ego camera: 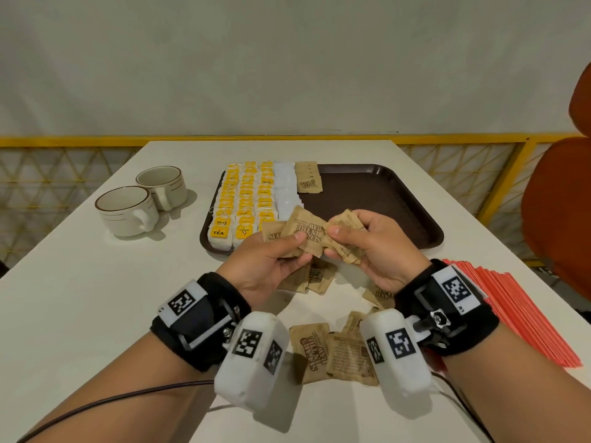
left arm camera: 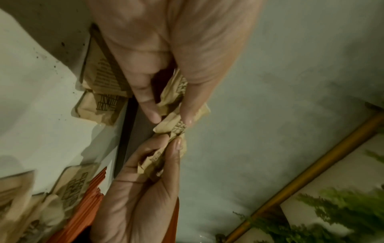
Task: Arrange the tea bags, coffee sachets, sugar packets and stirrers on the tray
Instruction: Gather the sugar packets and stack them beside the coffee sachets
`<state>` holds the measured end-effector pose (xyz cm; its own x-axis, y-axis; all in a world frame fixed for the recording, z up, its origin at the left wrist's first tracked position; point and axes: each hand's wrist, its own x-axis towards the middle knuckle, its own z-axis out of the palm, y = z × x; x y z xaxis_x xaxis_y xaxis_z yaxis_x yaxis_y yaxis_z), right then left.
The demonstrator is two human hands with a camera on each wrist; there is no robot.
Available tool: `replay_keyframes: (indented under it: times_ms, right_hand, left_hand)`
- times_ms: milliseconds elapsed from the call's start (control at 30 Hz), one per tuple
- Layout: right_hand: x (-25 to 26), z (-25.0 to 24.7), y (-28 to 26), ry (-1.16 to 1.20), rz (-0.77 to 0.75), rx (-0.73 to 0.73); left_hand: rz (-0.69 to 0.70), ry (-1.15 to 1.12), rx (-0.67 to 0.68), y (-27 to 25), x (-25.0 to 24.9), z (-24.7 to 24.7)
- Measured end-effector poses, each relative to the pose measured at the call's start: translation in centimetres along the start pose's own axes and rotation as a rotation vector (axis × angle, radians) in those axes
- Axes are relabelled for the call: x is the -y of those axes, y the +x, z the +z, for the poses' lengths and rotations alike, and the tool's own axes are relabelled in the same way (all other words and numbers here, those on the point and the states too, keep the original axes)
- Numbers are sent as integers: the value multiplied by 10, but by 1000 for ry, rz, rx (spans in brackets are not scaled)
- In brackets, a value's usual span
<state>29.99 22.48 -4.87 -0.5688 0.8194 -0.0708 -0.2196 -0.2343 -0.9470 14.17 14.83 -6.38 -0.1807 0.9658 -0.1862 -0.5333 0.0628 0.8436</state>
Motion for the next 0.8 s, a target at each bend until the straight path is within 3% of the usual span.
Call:
replay_keyframes:
  times_ms: [133, 233, 333, 400, 500, 600, 700, 800]
  right_hand:
    - [5, -4, -1, -350, -117, 43]
    - [9, -5, -4, -654, -219, 199]
    - [6, -4, -5, -917, -274, 254]
    - [5, -5, -5, -966, -299, 228]
    - [8, -11, -3, -828, -280, 119]
    - [9, -14, 0, -487, -195, -2]
    - [5, -4, 0, -18, 9, 57]
    - [-5, 9, -3, 108, 97, 90]
  left_hand:
    - [1, 221, -34, 2, -8, -8]
    - [-85, 422, 82, -4, -13, -10]
    - [-116, 485, 154, -9, -13, -7]
    - [-116, 446, 164, -10, -14, -7]
    - [-86, 262, 75, -5, -15, -8]
    - [-14, 66, -18, 0, -14, -8]
    - [-67, -130, -32, 4, -11, -5]
    - [-148, -220, 25, 4, -8, 1]
